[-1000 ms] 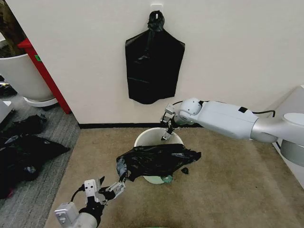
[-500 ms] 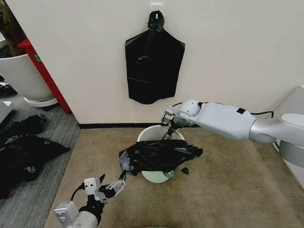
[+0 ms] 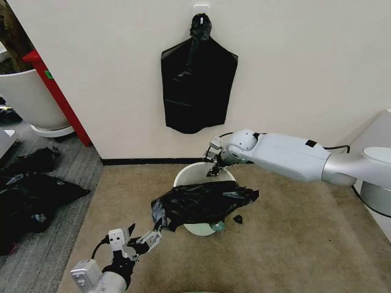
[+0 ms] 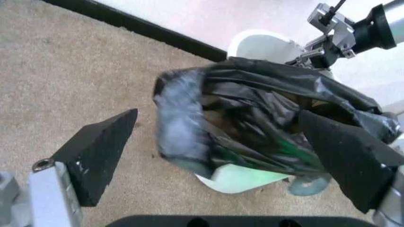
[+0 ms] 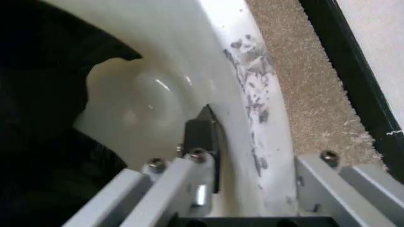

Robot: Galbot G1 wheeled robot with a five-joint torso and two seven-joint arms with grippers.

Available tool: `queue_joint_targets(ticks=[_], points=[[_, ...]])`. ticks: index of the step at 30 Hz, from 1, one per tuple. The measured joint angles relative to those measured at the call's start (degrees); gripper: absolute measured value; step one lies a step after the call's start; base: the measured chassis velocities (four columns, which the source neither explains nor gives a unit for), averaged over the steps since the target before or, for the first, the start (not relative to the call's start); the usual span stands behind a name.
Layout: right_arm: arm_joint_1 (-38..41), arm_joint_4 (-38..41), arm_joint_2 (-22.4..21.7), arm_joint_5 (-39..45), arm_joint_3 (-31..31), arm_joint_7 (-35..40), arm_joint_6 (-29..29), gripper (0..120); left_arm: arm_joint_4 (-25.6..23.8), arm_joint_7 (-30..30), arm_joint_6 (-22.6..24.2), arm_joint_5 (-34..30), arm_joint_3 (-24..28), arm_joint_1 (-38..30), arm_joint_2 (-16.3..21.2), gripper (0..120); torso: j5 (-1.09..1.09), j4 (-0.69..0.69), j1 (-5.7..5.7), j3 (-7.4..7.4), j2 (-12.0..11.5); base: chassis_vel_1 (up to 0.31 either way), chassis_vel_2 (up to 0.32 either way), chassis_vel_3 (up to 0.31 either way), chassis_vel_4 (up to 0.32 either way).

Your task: Place the garbage bag over the trash bin.

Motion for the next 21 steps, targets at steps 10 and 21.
queue_joint_targets(ticks=[10, 21], points=[[-0.8, 1.7, -1.4, 2.0, 1.5, 3.9, 0.0, 0, 0.2, 0.3, -0.9, 0.7, 0.2, 0.2, 0.1, 100, 0.01, 0.01, 0.00, 0.00, 0.0, 0.000, 0.000, 0.000, 0.000], [-0.2, 12.5, -10.0, 18.7, 3.8, 25.0, 0.0, 0, -0.7, 0.1, -1.0, 1.0, 0.5, 0.3, 0.2, 100, 0.01, 0.00, 0.00, 0.00, 0.0, 0.000, 0.000, 0.000, 0.000]])
